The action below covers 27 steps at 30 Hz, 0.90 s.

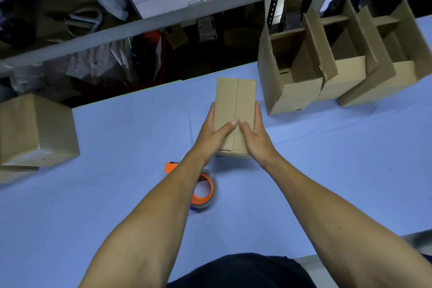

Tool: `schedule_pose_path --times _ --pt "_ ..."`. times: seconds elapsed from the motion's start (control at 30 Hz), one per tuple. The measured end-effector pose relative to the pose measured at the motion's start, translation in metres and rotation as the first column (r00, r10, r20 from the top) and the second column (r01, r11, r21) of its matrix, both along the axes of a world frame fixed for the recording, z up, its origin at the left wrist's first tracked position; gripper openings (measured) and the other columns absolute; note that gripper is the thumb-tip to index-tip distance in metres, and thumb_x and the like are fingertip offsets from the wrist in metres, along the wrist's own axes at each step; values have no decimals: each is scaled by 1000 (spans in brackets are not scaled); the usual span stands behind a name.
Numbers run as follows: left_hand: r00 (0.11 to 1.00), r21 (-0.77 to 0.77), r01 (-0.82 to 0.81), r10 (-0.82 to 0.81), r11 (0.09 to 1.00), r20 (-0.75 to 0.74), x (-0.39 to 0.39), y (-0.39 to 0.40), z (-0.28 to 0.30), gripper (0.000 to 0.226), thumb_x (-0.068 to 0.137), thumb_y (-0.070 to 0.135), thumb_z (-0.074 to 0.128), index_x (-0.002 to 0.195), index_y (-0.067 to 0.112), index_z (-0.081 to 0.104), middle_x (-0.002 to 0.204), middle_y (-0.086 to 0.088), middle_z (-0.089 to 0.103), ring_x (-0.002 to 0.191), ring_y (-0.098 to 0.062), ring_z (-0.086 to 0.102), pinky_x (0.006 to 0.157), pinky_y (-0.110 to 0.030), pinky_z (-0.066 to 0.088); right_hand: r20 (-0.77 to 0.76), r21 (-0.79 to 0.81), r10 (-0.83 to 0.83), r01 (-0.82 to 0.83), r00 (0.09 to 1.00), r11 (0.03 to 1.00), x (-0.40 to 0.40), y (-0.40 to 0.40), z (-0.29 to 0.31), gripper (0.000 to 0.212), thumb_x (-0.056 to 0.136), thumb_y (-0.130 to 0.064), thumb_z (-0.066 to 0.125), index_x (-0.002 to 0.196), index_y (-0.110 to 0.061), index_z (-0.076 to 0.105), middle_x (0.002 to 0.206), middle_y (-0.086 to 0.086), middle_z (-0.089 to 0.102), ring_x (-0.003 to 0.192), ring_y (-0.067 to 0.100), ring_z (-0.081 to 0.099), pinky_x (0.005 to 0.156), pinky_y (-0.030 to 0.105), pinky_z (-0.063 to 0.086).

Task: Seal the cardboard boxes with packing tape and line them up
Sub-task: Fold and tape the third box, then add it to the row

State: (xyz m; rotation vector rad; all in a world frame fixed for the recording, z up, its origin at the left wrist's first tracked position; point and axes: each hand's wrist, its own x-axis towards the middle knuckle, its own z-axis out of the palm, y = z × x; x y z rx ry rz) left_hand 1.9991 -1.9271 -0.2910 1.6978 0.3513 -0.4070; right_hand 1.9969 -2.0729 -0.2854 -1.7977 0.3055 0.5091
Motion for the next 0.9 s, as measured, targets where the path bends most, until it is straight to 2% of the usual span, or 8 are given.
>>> schedule_pose_path --times 0.17,0.27,0.33,0.43,0.6,0.7,0.77,0.9 --pt "998 -18 -65 65 998 18 -12 -8 14 76 79 37 71 148 35 38 126 20 63 110 3 62 97 -27 48 -16 -24 -35 35 999 999 -8 3 6 66 101 -43 40 155 -46 1 151 -5 42 123 20 49 101 32 38" --pt "989 -10 -125 125 992 78 -23 1 31 78 79 35 69 150 31 37 133 11 61 117 -3 60 100 -30 48 49 -13 -12 13 999 1000 -14 14 21 67 101 -40 42 154 -46 2 152 -6 41 126 20 49 106 35 39" --pt "978 -16 -158 158 987 136 -30 16 46 76 79 31 67 149 29 38 135 7 60 120 -8 59 103 -33 48 103 -6 17 -16 994 1000 -16 28 35 67 101 -39 42 155 -44 3 154 -7 38 129 20 47 105 32 38" --pt "956 -54 -194 201 980 213 -44 42 70 64 82 25 65 142 29 45 128 8 64 114 -5 62 95 -26 50 168 -11 75 -74 983 997 -22 54 55 67 102 -38 42 156 -42 4 154 -7 38 128 20 48 100 30 38" --pt "920 -131 -256 283 958 273 -95 105 92 53 88 17 63 137 30 48 124 8 67 112 -7 64 91 -24 52 270 -43 202 -198 941 979 -56 117 78 65 102 -37 40 157 -38 4 154 -5 40 127 22 49 102 34 40" --pt "905 -153 -298 330 942 269 -135 153 96 51 86 20 64 133 35 51 122 12 68 111 -7 65 89 -24 52 293 -70 269 -260 918 963 -91 165 81 66 102 -37 39 158 -36 2 157 -8 34 132 21 46 101 29 36" --pt "908 -143 -313 340 939 244 -163 184 94 51 83 25 65 130 38 51 122 12 68 112 -7 64 95 -29 52 265 -57 293 -288 919 956 -119 194 78 66 102 -40 38 157 -36 2 158 -8 33 135 20 44 109 33 35" --pt "927 -137 -318 338 938 161 -207 230 79 61 82 28 66 139 33 47 127 8 66 114 -11 64 102 -37 50 215 -22 313 -316 925 948 -164 236 66 65 103 -39 39 157 -36 3 157 -8 35 135 16 44 113 36 34"
